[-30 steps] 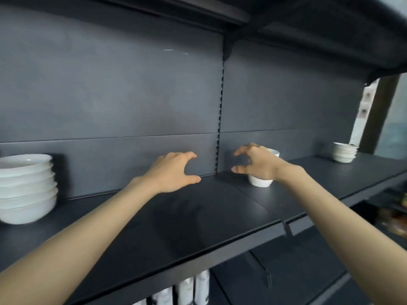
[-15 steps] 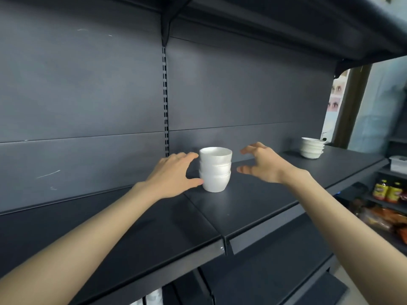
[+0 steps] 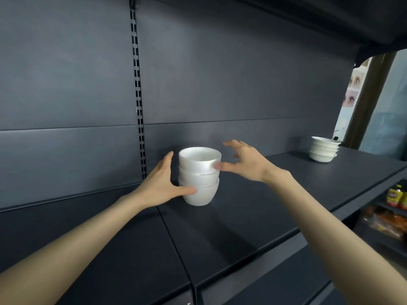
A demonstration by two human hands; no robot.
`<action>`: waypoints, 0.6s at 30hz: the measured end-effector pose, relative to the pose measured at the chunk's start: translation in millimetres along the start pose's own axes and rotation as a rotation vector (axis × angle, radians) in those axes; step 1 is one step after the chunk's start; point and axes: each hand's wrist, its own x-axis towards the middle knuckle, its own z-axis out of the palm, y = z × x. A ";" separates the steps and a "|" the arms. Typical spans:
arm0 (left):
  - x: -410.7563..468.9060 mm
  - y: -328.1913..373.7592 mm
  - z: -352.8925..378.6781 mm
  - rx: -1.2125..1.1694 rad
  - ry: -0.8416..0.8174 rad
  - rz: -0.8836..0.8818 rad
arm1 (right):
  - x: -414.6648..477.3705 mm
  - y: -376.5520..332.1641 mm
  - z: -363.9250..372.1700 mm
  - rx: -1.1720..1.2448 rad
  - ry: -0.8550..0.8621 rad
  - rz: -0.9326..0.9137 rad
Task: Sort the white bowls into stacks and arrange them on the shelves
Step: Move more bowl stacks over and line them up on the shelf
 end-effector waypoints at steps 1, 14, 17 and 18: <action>2.8 -2.8 4.9 -0.034 -0.015 -0.026 | 4.2 2.6 1.0 0.045 -0.002 -0.012; 11.4 9.7 61.2 -0.449 0.087 -0.204 | 51.5 38.0 32.3 0.485 -0.251 -0.136; 11.6 11.9 70.7 -0.452 0.172 -0.246 | 55.7 47.2 41.6 0.553 -0.260 -0.161; 11.4 11.5 72.2 -0.450 0.206 -0.263 | 56.5 49.6 44.3 0.571 -0.242 -0.170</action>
